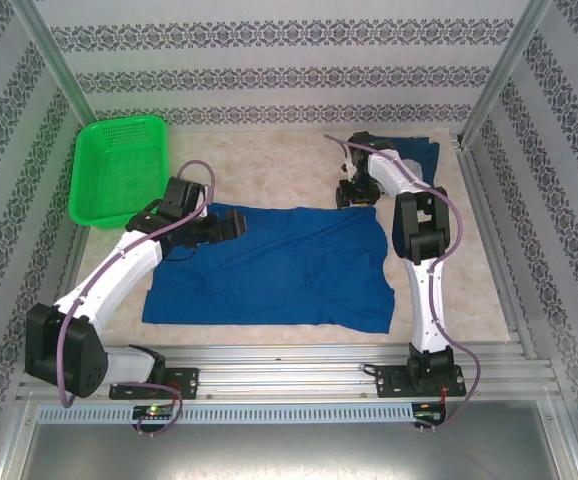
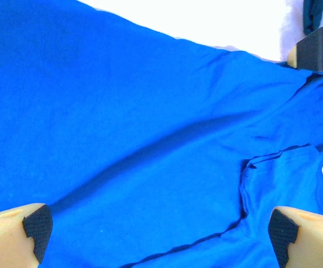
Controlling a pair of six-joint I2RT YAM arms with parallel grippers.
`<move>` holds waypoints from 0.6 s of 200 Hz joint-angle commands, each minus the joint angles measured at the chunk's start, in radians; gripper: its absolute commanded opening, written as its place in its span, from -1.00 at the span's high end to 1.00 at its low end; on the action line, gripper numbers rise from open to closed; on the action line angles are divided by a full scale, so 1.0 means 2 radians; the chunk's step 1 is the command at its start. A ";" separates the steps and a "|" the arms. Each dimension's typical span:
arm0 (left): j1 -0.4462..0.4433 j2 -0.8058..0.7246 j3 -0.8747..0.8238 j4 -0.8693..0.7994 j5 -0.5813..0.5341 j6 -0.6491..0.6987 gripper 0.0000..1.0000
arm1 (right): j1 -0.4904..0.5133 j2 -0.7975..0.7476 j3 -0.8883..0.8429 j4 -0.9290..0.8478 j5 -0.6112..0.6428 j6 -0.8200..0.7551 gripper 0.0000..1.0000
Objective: Fold and stack the t-shirts
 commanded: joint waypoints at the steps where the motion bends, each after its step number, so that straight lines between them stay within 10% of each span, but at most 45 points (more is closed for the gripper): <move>1: 0.005 -0.017 0.017 -0.034 -0.009 0.015 -1.00 | 0.001 -0.006 -0.007 -0.014 0.010 -0.011 -0.08; 73: 0.012 -0.028 0.024 -0.040 -0.016 0.025 -1.00 | 0.005 -0.025 -0.028 -0.003 0.000 0.011 0.96; 120: 0.018 -0.028 0.020 -0.026 -0.017 0.024 -1.00 | 0.013 -0.154 -0.145 0.127 -0.010 0.038 1.00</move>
